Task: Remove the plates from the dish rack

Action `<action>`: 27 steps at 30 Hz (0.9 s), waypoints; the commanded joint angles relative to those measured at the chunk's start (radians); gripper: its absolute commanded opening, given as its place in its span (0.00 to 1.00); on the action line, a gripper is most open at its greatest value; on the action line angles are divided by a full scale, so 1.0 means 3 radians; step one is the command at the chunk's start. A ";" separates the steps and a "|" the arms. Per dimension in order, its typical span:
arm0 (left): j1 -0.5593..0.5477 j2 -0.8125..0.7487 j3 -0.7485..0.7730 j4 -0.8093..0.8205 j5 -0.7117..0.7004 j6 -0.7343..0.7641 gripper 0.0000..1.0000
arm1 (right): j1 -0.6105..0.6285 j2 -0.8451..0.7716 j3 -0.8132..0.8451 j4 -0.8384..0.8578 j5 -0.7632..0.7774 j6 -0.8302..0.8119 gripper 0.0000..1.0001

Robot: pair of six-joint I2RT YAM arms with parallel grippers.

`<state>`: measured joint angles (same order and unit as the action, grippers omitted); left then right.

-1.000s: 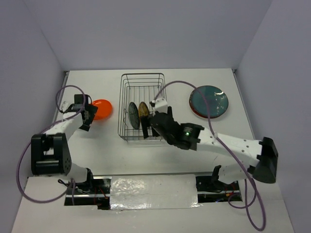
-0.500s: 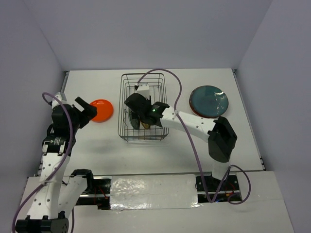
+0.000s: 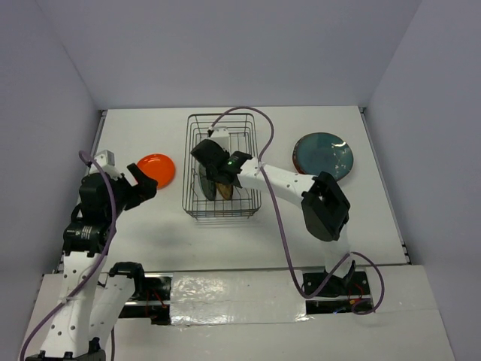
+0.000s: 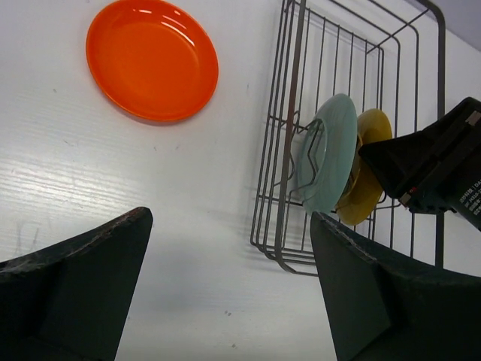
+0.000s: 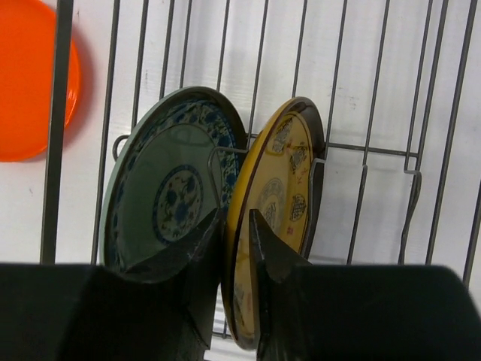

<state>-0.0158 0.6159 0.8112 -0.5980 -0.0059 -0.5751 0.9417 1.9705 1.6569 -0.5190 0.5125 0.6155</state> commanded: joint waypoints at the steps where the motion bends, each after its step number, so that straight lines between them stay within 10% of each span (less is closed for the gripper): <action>1: -0.0004 0.0054 -0.0020 0.0142 0.0163 0.0107 0.99 | -0.0020 0.0002 0.0081 0.0007 0.0040 0.0106 0.26; 12: -0.0009 0.0028 -0.0035 0.0163 0.0173 0.0097 1.00 | -0.0015 -0.0340 -0.0128 0.0247 0.0061 0.0188 0.06; 27: -0.0009 0.0186 0.0205 0.0076 0.0173 -0.0021 1.00 | 0.0036 -0.0979 -0.0058 0.0401 -0.0087 -0.0093 0.03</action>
<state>-0.0158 0.6605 0.8104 -0.6018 0.0319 -0.5762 0.9394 1.7699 1.5902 -0.4480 0.4782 0.6537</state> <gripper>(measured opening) 0.995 0.157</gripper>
